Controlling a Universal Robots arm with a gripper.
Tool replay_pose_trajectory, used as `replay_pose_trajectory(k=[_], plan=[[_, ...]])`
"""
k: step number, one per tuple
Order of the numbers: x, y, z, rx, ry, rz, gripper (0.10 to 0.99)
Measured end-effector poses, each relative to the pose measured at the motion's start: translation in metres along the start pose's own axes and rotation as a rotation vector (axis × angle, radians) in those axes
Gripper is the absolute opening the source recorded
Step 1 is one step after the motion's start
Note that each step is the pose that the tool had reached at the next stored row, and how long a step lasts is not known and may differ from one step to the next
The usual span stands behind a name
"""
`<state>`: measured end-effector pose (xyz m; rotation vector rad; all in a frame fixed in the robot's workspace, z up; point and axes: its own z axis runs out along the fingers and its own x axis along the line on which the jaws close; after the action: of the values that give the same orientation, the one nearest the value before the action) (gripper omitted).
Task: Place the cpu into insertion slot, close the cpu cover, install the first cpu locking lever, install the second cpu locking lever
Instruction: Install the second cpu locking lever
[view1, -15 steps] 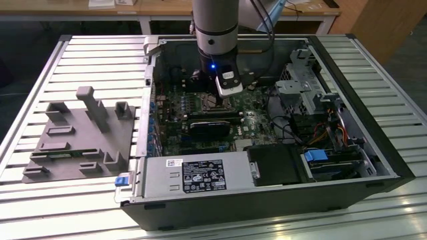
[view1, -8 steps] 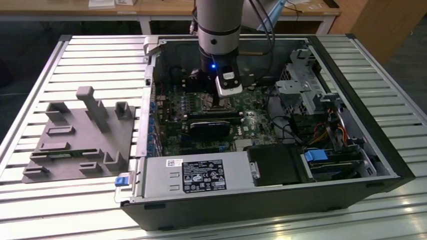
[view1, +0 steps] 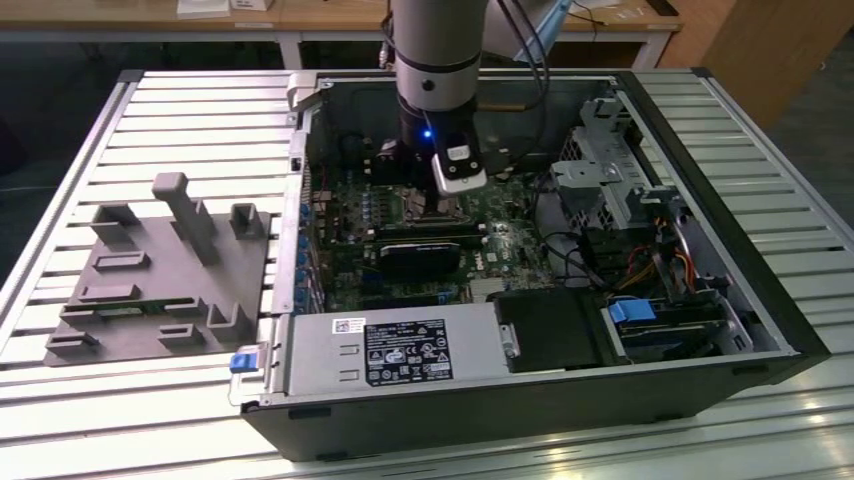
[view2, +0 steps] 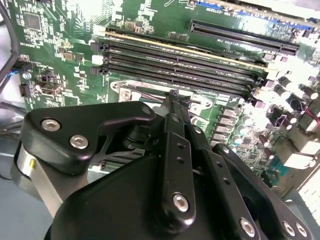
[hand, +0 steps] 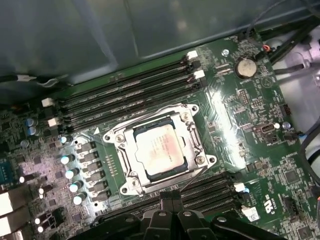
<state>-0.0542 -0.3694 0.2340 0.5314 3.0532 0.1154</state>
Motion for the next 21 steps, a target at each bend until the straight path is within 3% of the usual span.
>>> replay_pose_trajectory(k=[5, 10, 13, 17, 21], plan=[[0.0007, -0.0017, 0.0024, -0.004, 0.0042, -0.044, 0.102], [0.0012, -0.0063, 0.0048, -0.017, 0.0095, -0.062, 0.102], [0.0014, -0.0095, 0.0058, -0.034, 0.0153, -0.065, 0.102], [0.0017, -0.013, 0.0074, -0.064, 0.0254, -0.07, 0.102], [0.0015, -0.0179, 0.0086, -0.085, 0.0322, -0.073, 0.102]])
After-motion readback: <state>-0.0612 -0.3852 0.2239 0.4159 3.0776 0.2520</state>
